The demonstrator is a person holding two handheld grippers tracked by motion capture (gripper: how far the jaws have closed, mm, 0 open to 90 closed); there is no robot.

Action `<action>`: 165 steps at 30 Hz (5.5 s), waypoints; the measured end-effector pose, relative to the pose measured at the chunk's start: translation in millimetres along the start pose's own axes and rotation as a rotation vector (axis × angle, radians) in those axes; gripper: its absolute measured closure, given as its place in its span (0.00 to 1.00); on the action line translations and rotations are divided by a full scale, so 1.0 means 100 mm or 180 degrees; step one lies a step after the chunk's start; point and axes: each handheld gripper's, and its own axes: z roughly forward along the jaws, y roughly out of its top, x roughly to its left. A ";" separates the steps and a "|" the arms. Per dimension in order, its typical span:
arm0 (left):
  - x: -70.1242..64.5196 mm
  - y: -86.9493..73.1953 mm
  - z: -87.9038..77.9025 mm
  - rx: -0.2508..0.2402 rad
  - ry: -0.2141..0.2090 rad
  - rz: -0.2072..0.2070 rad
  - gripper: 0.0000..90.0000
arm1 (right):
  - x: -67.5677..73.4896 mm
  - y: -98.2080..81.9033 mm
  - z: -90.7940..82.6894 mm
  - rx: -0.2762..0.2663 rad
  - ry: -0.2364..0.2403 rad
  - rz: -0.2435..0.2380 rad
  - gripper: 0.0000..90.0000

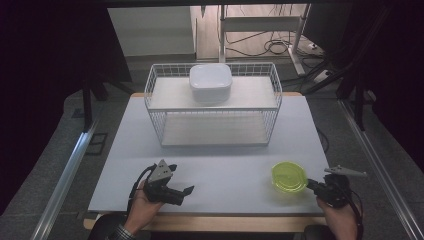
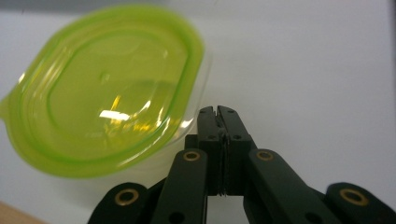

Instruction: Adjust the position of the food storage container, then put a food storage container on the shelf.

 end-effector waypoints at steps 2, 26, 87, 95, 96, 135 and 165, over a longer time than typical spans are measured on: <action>0.00 0.00 0.00 0.0003 -0.0004 0.0005 0.05 | 0.01 -0.01 0.02 0.0033 0.0032 -0.0002 0.99; -0.01 0.00 0.02 0.0055 -0.0001 0.0025 0.05 | 0.55 0.21 0.51 0.0245 0.0639 -0.0293 0.99; 0.08 -0.14 -0.01 0.0303 0.0025 0.0175 0.04 | 1.11 0.44 0.66 -0.0212 0.1019 -0.1185 0.09; 0.08 -0.14 -0.01 0.0279 0.0046 0.0183 0.04 | 1.14 0.45 0.66 -0.0258 0.1019 -0.1206 0.07; 0.08 -0.13 -0.02 0.0273 0.0050 0.0179 0.04 | 1.15 0.45 0.66 -0.0249 0.1022 -0.1199 0.07; 0.05 -0.13 0.02 0.0308 0.0063 0.0202 0.04 | 1.28 0.78 0.92 0.0244 0.1719 -0.0322 0.52; 0.05 -0.12 0.00 0.0286 0.0083 0.0205 0.04 | 1.26 0.87 0.98 0.0525 0.2241 0.0151 0.91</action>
